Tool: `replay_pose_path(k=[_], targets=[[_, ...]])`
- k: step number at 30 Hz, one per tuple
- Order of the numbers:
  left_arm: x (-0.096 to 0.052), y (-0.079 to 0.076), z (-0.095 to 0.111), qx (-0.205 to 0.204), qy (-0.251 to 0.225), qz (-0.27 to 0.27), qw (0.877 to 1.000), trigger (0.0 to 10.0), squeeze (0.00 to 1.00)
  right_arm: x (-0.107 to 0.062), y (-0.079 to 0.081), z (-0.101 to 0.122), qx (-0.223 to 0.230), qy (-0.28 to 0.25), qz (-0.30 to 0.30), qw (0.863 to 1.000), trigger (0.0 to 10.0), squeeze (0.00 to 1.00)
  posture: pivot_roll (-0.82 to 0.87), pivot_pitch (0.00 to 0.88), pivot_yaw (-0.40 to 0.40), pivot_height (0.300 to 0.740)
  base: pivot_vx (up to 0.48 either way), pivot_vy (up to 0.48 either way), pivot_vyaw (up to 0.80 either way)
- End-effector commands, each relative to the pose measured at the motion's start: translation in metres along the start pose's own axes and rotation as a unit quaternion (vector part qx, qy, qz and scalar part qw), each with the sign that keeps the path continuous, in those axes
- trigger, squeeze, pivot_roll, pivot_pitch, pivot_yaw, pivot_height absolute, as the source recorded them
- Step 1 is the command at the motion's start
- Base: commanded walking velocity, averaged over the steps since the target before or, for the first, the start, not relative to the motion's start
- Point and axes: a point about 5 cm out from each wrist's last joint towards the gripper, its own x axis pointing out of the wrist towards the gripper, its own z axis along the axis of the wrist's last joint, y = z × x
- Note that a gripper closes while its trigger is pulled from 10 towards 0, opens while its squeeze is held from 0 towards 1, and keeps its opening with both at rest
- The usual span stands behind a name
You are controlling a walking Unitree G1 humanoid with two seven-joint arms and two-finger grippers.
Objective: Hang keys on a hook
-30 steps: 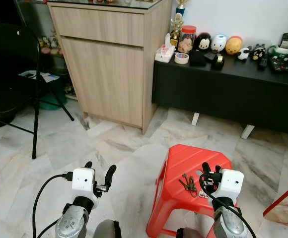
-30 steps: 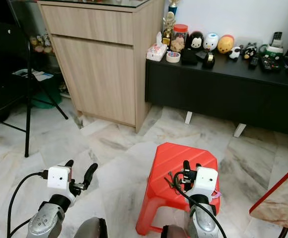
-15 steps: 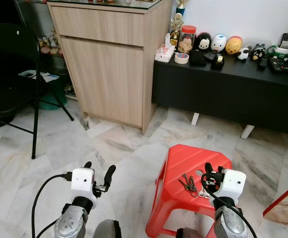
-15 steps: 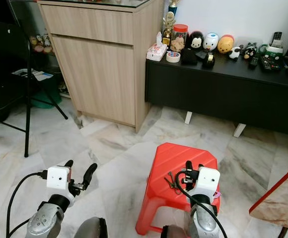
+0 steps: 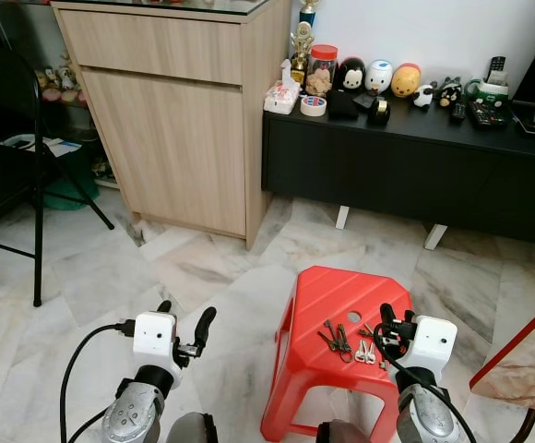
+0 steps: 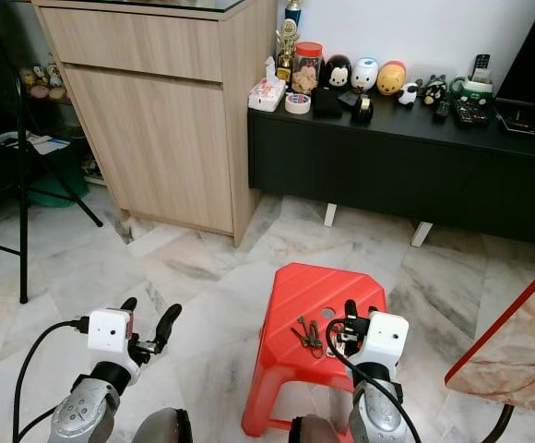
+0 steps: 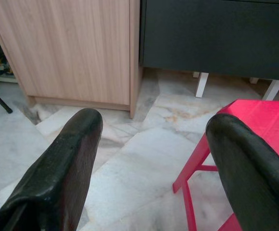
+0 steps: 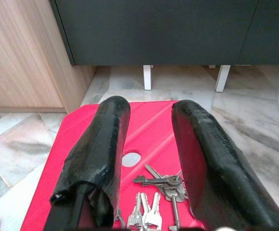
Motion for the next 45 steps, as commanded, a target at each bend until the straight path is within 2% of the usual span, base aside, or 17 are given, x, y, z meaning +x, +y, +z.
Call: replay_pose_path(k=[1,17,29,36,45], targets=[[-0.0015,0.0009,-0.0019,-0.003,0.005,0.001,1.000,10.0,0.00,0.0004,-0.0019,0.0007,0.001,-0.001,-0.005,1.000,10.0,0.00,0.03,0.008,-0.050,0.626,0.240,0.000,0.00],[-0.0014,-0.0002,-0.0015,-0.005,0.004,0.000,1.000,10.0,0.00,0.0004,-0.0023,0.0004,-0.002,0.001,-0.005,1.000,10.0,0.00,0.03,0.009,-0.052,0.626,0.268,0.000,0.00],[-0.0015,0.0001,-0.0017,-0.006,0.003,0.002,1.000,10.0,0.00,0.0005,-0.0020,0.0002,-0.005,0.003,-0.003,1.000,10.0,0.00,0.03,0.011,-0.052,0.626,0.000,0.000,0.00],[-0.0017,-0.0006,-0.0020,-0.008,0.003,0.001,1.000,10.0,0.00,0.0050,-0.0109,0.0027,-0.023,0.006,-0.013,1.000,10.0,0.00,0.03,0.012,-0.052,0.626,0.000,0.000,0.00],[-0.0018,-0.0007,-0.0032,-0.008,0.007,0.004,1.000,10.0,0.00,0.0030,-0.0062,0.0032,-0.015,-0.003,-0.006,1.000,10.0,0.00,0.03,0.012,-0.053,0.626,0.000,0.000,0.00]])
